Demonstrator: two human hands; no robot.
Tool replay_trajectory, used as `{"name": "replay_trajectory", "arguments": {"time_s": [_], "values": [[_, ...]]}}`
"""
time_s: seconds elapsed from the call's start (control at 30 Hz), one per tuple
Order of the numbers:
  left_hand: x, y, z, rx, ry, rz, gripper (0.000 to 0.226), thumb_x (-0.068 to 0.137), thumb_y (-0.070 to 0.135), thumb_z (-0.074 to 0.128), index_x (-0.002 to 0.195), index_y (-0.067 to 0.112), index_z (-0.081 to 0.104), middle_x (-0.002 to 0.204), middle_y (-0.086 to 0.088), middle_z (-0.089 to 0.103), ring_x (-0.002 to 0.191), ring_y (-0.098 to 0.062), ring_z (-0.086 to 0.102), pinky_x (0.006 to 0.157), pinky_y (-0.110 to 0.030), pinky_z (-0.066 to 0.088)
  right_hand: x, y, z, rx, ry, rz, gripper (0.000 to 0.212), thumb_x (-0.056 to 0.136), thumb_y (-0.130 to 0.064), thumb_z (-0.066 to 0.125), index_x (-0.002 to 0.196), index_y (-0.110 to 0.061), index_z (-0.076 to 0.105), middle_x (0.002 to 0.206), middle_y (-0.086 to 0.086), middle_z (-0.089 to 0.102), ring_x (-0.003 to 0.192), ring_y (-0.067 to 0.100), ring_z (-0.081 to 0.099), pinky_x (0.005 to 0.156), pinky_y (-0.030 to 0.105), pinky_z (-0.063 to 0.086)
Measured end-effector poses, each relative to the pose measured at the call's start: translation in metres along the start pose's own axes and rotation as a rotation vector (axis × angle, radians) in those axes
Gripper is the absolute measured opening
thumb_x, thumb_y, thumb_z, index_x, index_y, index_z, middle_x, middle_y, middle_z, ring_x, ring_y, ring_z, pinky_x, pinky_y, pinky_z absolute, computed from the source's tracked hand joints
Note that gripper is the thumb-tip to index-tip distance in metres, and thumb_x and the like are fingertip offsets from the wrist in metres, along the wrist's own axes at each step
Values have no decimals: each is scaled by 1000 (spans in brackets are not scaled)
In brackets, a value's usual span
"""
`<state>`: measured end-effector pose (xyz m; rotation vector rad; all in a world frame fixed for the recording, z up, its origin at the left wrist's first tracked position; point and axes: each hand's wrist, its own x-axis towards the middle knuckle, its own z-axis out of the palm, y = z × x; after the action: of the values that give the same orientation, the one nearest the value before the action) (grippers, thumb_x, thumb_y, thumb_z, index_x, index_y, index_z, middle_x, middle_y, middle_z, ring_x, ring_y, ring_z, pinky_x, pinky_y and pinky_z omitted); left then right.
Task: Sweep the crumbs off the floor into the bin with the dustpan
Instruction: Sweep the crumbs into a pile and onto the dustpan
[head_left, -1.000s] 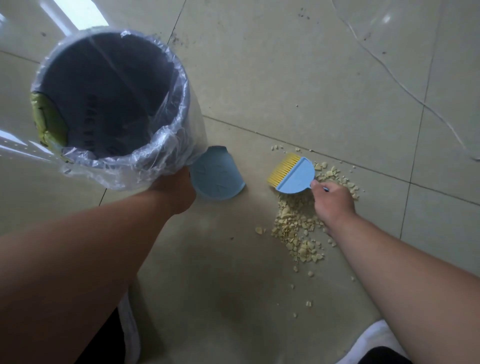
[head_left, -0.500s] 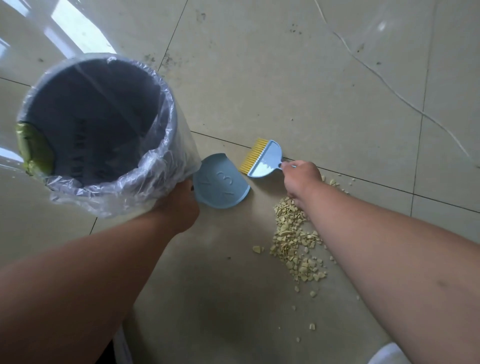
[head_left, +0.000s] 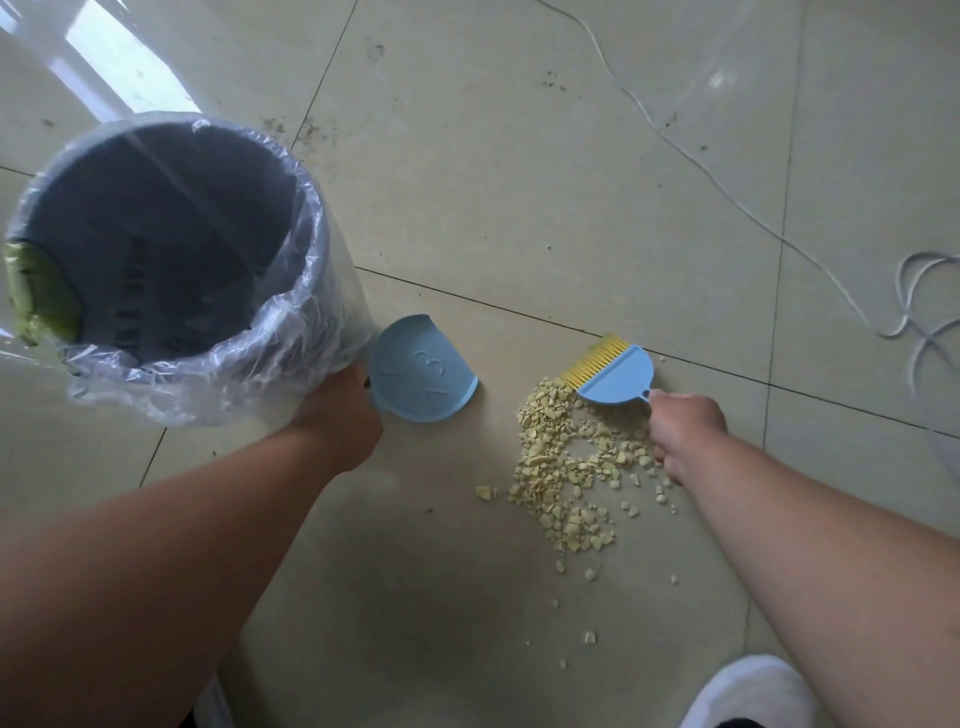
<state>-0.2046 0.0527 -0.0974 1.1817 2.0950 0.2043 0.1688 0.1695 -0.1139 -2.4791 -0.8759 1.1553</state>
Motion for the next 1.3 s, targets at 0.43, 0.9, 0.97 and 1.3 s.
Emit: {"name": "replay_trajectory", "arguments": {"time_s": [0.43, 0.9, 0.97, 1.3], "values": [[2, 20, 4, 46, 19, -31, 33, 87, 11, 54, 118, 17, 66, 107, -7, 70, 101, -30, 66, 82, -32, 48, -31, -28, 27, 217, -204, -39, 22, 104, -30, 55, 117, -23, 71, 68, 0, 53, 48, 13, 36, 43, 27, 28], [3, 21, 8, 142, -28, -16, 15, 88, 24, 61, 100, 22, 69, 88, 0, 72, 81, -23, 63, 69, -27, 41, -13, -61, 35, 137, -74, 66, 23, 98, -25, 63, 115, -11, 72, 82, 3, 58, 52, 18, 43, 44, 25, 32], [2, 23, 4, 157, -45, -9, 8, 87, 24, 60, 87, 20, 67, 80, 1, 70, 76, -23, 65, 60, -26, 39, -11, -49, 22, 138, -49, 83, 22, 99, -23, 63, 114, -10, 72, 77, 1, 55, 52, 17, 43, 43, 25, 32], [-7, 33, 4, 351, -34, 101, 21, 92, 32, 56, 79, 21, 69, 90, -3, 73, 82, -27, 62, 69, -29, 37, -22, 14, -28, 199, -4, 248, 18, 100, -26, 59, 101, -13, 71, 67, -1, 41, 46, 15, 28, 35, 18, 24]]}}
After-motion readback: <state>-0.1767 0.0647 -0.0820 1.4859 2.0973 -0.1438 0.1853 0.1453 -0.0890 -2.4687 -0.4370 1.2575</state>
